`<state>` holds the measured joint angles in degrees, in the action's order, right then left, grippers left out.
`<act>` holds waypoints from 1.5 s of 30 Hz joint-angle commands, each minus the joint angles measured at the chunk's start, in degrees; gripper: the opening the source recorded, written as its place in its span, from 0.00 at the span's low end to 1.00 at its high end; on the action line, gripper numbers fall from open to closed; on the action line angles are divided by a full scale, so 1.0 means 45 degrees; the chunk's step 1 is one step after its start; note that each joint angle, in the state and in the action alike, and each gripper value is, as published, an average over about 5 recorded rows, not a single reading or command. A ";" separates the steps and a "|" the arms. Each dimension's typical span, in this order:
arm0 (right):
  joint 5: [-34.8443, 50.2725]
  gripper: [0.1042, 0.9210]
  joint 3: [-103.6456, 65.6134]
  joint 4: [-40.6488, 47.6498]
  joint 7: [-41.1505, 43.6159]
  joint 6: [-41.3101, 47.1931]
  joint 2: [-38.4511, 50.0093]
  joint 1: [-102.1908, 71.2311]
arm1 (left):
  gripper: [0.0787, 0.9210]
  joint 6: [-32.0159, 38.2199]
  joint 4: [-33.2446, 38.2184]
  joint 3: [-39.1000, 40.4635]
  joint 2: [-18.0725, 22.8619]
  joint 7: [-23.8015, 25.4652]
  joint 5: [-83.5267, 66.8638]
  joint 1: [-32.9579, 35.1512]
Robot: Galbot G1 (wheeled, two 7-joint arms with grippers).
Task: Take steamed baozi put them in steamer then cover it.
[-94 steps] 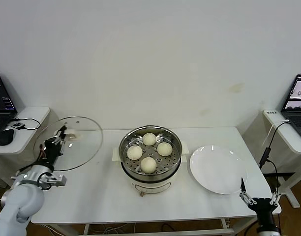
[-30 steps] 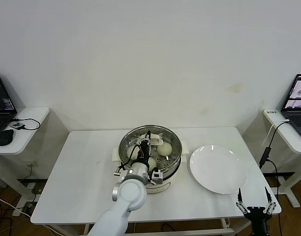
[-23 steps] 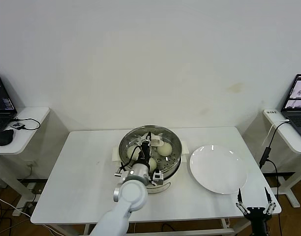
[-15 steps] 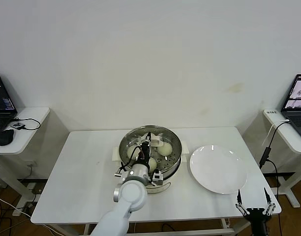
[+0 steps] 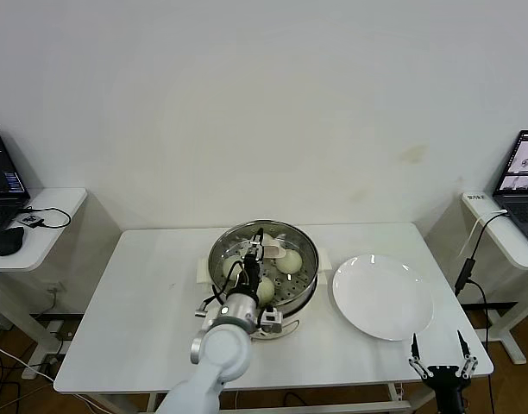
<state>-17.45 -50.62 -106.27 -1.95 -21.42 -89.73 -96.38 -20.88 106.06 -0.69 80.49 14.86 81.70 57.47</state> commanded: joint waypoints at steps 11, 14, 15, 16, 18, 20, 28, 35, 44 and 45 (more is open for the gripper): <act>0.0398 0.88 0.0191 0.0031 0.0131 0.0108 0.0187 -0.0078 | 0.85 0.2360 0.5584 -0.3766 -0.3413 -0.4030 -1.2751 0.6769; 0.0749 0.88 0.0354 -0.0037 0.0255 0.0210 0.0355 -0.0128 | 0.88 0.4652 0.4844 -0.5478 -0.3242 -0.4954 -1.7024 0.8036; 0.0854 0.88 0.0413 -0.0038 0.0298 0.0237 0.0417 -0.0133 | 0.88 0.5189 0.4610 -0.5895 -0.3109 -0.5122 -1.7902 0.8394; 0.0949 0.88 0.0476 -0.0035 0.0341 0.0264 0.0481 -0.0136 | 0.88 0.5573 0.4405 -0.6224 -0.2981 -0.5256 -1.8588 0.8728; 0.1243 0.88 0.0643 -0.0049 0.0454 0.0337 0.0634 -0.0161 | 0.88 0.6082 0.4035 -0.6588 -0.2768 -0.5467 -1.9680 0.9216; 0.1728 0.88 0.0908 -0.0150 0.0616 0.0484 0.0850 -0.0249 | 0.88 0.6242 0.3749 -0.6799 -0.2577 -0.5611 -2.0345 0.9528; 0.4890 0.88 0.2339 -0.1200 0.1933 0.1513 0.2332 -0.1173 | 0.88 0.7004 0.2874 -0.7551 -0.2198 -0.5896 -2.1686 0.9654; 0.6637 0.88 0.3325 -0.1874 0.2227 0.2073 0.3154 -0.1696 | 0.88 0.6429 0.1948 -0.7784 -0.1847 -0.5785 -2.2134 0.9503; 0.6867 0.88 0.4219 -0.2171 0.1600 0.2764 0.3479 -0.1889 | 0.88 0.5895 0.1927 -0.7737 -0.1384 -0.5261 -2.1470 0.9493; 0.6854 0.88 0.4277 -0.2244 0.1528 0.2829 0.3486 -0.1918 | 0.88 0.5856 0.1961 -0.7700 -0.1371 -0.5219 -2.1399 0.9528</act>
<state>7.52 -36.59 -113.71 5.57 -12.13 -76.93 -103.38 5.39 116.73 -33.56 72.90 -8.91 -12.14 98.17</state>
